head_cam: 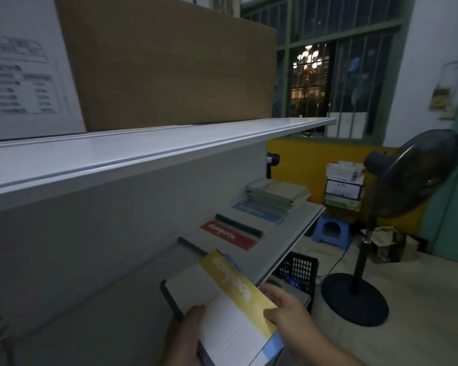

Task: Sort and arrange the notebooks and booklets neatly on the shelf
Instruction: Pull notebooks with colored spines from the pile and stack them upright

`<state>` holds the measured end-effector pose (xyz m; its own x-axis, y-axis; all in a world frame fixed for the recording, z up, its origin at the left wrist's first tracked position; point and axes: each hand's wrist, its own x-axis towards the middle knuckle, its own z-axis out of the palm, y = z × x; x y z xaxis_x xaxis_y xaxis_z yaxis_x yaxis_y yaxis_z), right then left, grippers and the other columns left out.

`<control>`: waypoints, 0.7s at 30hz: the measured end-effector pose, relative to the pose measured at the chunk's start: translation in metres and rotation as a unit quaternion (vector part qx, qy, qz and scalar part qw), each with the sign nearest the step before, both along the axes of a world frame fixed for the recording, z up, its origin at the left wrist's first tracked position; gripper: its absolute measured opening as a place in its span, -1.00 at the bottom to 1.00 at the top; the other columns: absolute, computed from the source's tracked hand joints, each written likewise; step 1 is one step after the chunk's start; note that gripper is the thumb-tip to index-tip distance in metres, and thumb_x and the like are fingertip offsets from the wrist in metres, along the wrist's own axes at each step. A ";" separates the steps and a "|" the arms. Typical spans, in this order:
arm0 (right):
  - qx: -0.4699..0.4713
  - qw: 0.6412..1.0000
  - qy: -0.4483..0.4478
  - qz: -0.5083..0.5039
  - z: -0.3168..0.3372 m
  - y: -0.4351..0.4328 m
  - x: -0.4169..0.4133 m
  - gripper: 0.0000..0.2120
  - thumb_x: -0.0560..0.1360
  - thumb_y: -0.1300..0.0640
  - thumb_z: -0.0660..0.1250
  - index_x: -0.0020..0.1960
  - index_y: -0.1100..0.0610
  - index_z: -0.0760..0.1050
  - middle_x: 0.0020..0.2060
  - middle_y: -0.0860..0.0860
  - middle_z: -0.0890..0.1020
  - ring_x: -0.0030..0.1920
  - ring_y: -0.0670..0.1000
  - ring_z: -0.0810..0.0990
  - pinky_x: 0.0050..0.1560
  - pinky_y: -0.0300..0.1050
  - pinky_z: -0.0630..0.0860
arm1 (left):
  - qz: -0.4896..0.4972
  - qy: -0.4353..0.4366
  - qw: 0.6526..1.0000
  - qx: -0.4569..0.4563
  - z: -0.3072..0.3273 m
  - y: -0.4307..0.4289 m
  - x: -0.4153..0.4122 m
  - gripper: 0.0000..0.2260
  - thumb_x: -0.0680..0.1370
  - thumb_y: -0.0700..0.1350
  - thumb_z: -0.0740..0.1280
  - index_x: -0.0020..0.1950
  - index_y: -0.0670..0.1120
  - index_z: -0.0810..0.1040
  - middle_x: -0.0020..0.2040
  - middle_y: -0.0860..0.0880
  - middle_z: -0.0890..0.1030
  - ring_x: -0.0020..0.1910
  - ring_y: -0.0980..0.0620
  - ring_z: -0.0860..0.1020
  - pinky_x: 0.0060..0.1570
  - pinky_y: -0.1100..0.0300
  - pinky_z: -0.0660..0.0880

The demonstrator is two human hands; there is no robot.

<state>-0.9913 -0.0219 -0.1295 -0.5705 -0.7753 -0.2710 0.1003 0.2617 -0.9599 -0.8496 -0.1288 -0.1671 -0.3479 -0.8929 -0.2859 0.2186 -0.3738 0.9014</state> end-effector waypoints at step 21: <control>0.065 0.952 0.266 0.133 -0.014 -0.175 -0.171 -0.62 0.46 0.28 0.19 0.26 0.11 0.46 0.08 0.05 0.58 -0.04 0.02 0.54 -0.22 -0.21 0.46 | -0.045 -0.267 0.947 -0.173 0.027 -0.098 -0.141 -0.19 0.32 -0.01 0.57 0.47 0.03 0.25 0.51 0.02 0.15 0.48 0.04 0.19 0.34 0.15 0.28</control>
